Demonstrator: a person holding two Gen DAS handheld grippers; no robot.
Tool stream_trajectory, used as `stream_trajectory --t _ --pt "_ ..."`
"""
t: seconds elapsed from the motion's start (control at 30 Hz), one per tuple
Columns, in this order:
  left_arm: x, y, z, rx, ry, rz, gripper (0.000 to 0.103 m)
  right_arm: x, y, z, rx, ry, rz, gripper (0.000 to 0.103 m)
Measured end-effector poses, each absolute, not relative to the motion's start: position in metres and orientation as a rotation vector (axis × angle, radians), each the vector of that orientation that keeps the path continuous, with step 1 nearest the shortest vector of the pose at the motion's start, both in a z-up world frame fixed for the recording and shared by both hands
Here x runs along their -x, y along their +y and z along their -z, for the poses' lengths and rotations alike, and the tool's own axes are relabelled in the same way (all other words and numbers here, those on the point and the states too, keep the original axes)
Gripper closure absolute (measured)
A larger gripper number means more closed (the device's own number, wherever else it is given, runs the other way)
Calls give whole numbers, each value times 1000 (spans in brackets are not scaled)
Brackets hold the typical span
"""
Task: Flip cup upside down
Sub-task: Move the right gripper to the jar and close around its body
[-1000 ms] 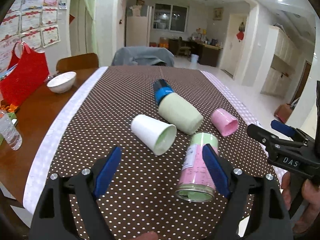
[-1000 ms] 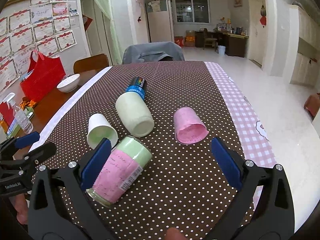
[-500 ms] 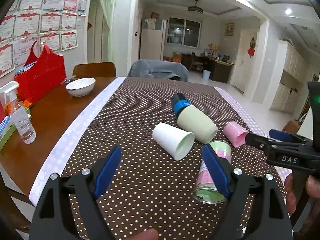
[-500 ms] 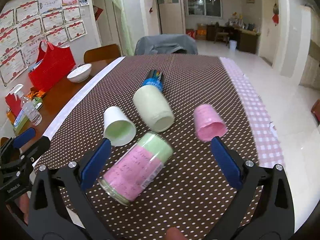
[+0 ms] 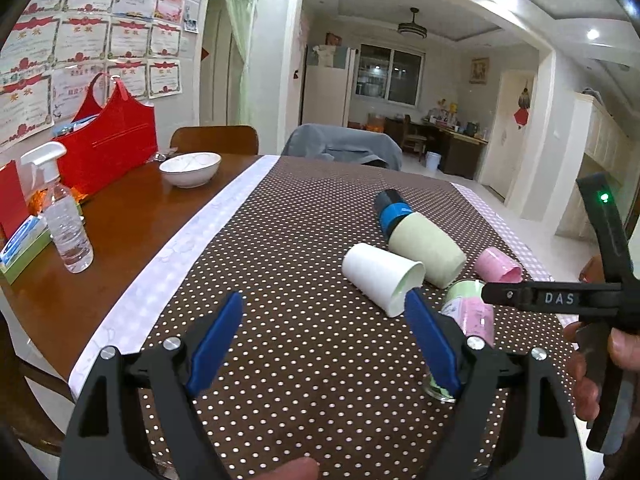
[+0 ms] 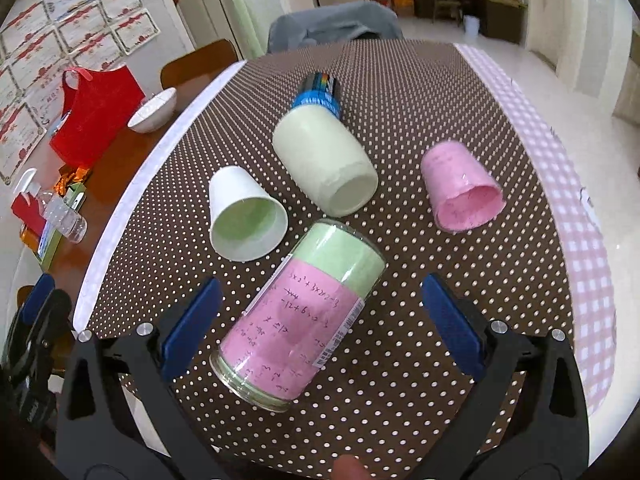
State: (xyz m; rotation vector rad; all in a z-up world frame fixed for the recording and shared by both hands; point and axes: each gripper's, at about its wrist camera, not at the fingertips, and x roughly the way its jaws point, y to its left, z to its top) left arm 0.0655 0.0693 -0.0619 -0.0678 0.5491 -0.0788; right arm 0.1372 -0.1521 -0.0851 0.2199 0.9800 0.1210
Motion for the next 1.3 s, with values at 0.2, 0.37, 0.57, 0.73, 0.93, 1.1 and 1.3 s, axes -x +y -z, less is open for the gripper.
stream_trajectory --t 0.2,0.37,0.57,0.73,0.93,1.1,1.3 --pt "-62 83 75 89 551 43 21 -155 -154 102 -322 1088 -100 5" --pt "-62 89 81 104 556 48 21 -168 -154 112 -379 1141 -65 5" --pt "-65 92 84 103 558 43 21 -182 -153 121 -423 1198 -53 5" --pt "-67 98 88 119 566 42 21 -197 -150 132 -423 1242 -21 5" --pt "-68 100 91 116 574 48 21 -206 -139 147 -401 1301 -21 26" --pt "-68 98 89 118 572 52 21 -202 -136 143 -395 1283 -63 28" --pt "-66 91 85 111 568 62 21 -192 -141 145 -379 1321 -117 28"
